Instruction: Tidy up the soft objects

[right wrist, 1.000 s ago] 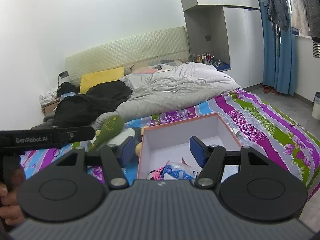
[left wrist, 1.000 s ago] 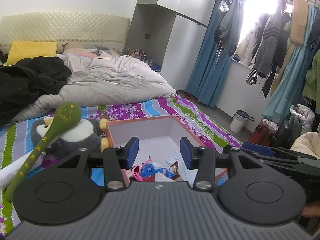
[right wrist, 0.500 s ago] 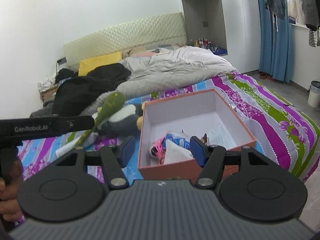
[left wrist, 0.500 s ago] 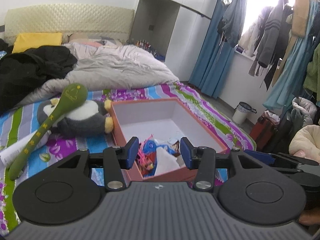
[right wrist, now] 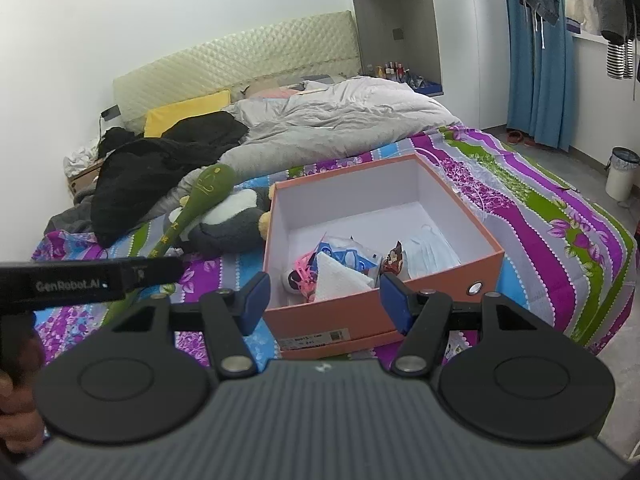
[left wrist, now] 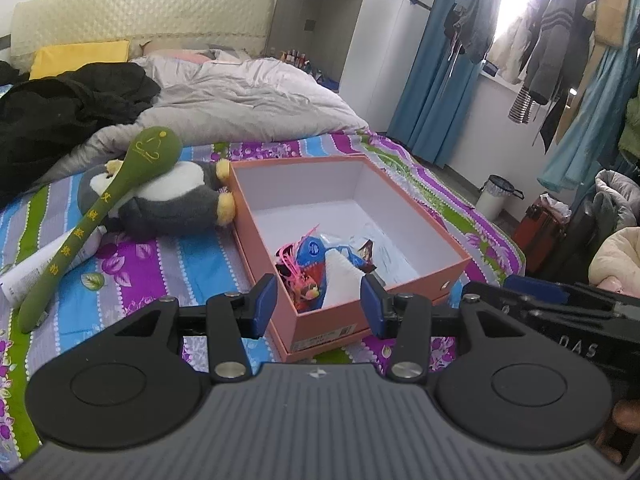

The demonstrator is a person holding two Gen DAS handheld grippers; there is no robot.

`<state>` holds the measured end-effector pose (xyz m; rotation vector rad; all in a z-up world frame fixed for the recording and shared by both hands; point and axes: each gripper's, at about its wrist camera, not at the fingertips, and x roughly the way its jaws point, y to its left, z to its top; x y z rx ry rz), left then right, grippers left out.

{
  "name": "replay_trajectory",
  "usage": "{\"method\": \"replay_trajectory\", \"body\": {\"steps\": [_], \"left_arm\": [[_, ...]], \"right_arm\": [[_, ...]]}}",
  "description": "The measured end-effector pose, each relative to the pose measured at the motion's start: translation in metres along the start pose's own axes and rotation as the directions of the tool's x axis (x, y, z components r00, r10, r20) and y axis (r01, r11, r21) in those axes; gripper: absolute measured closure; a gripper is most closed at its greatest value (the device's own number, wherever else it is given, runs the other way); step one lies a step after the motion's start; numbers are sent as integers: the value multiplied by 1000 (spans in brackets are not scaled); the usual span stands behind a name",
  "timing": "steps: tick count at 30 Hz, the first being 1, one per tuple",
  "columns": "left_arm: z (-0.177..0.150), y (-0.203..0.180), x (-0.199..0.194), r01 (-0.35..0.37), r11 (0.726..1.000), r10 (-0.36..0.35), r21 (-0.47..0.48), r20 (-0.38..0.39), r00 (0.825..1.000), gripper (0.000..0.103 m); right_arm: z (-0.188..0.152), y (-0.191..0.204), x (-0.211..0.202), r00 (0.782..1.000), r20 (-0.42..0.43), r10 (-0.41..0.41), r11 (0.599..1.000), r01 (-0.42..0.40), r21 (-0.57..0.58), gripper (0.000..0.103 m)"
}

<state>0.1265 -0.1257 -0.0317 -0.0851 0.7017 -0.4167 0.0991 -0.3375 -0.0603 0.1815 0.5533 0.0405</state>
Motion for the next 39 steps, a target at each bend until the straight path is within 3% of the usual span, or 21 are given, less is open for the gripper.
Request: {"method": "replay_trajectory", "body": {"steps": [10,11,12,15,17,23,39], "left_arm": [[-2,2,-1,-9,1000,9,3,9,1000,44],[-2,2,-2,-10,1000,10,3,10,1000,41],[-2,2,-2,-12,1000,12,3,11,1000,39],[-1,3,-5,-21,1000,22,-3,25,999,18],[0,3,-7,-22,1000,22,-2,43,999,8],[3,6,-7,-40,999,40,-5,45,998,2],[8,7,-10,-72,997,72,-7,25,997,1]], "right_arm": [[3,-6,-2,1000,18,-20,1000,20,-7,39],[3,-6,-2,1000,20,-20,1000,21,-9,33],[3,-6,-3,1000,23,-21,1000,21,-8,20],[5,-8,-1,1000,25,-17,1000,17,9,0],[6,-9,-1,999,27,-34,999,33,15,0],[5,-10,2,998,19,-52,999,52,1,0],[5,-10,2,998,30,-55,998,55,-16,0]]}}
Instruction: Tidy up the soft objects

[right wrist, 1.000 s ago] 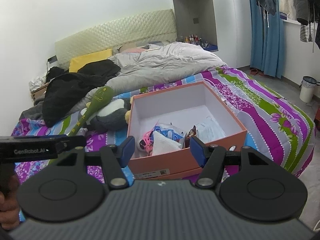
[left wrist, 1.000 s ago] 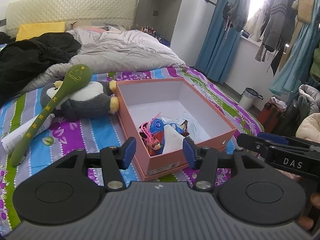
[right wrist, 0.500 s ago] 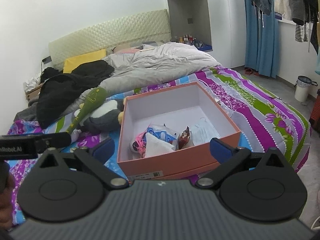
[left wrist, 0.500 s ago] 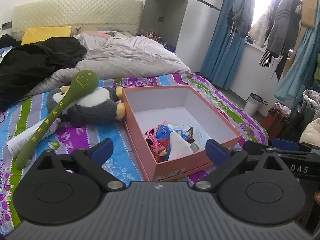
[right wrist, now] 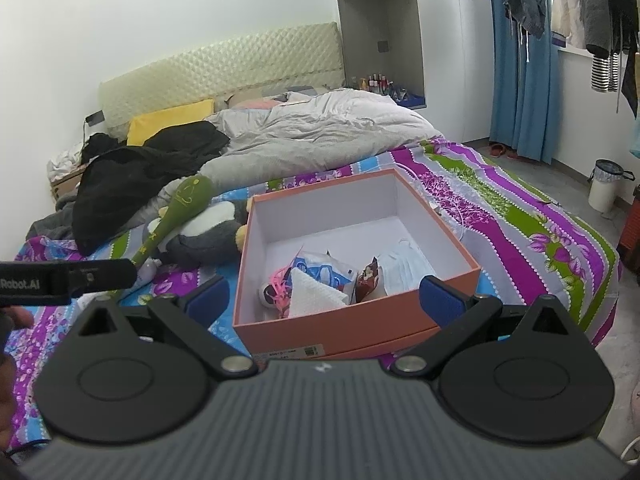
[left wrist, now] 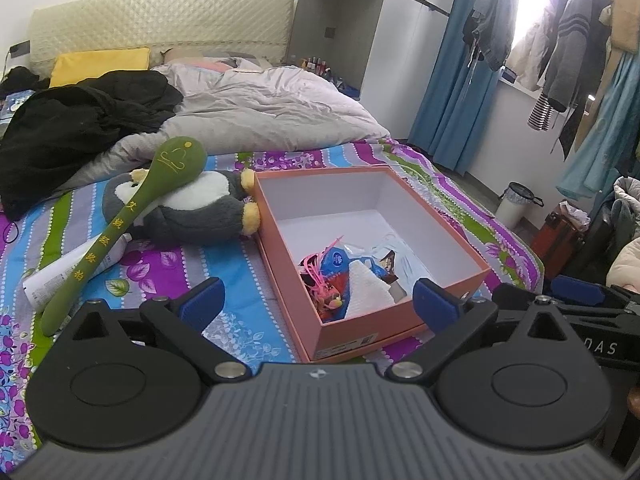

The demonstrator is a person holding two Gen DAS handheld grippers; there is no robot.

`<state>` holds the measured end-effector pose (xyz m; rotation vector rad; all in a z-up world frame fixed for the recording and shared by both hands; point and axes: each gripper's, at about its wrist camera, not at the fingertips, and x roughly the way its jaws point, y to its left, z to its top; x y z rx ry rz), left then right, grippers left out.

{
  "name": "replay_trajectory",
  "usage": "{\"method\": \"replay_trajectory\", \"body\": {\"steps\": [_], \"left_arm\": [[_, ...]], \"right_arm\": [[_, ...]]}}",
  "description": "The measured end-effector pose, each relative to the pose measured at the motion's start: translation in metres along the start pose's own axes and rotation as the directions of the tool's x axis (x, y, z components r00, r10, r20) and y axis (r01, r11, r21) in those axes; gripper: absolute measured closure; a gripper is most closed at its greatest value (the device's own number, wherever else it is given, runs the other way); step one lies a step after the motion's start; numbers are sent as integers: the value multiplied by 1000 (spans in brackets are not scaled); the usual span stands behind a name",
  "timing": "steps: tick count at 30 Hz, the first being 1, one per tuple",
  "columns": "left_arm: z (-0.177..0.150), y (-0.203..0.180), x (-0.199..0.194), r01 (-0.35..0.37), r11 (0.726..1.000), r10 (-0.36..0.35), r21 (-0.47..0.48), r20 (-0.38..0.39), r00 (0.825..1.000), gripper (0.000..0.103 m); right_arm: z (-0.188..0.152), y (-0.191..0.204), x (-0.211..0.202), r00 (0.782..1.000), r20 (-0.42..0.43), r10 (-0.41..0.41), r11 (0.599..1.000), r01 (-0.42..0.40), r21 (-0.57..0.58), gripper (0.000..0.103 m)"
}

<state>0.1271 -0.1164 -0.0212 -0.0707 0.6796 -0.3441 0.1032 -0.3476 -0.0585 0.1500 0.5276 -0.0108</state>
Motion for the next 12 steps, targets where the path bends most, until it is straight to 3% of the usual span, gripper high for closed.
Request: {"method": "replay_trajectory", "body": {"steps": [12], "left_arm": [[0,-2,-2,-16,1000,16,12,6,1000,1]], "right_arm": [[1,0,0,1000,8,-7,1000,7,-3,0]]}}
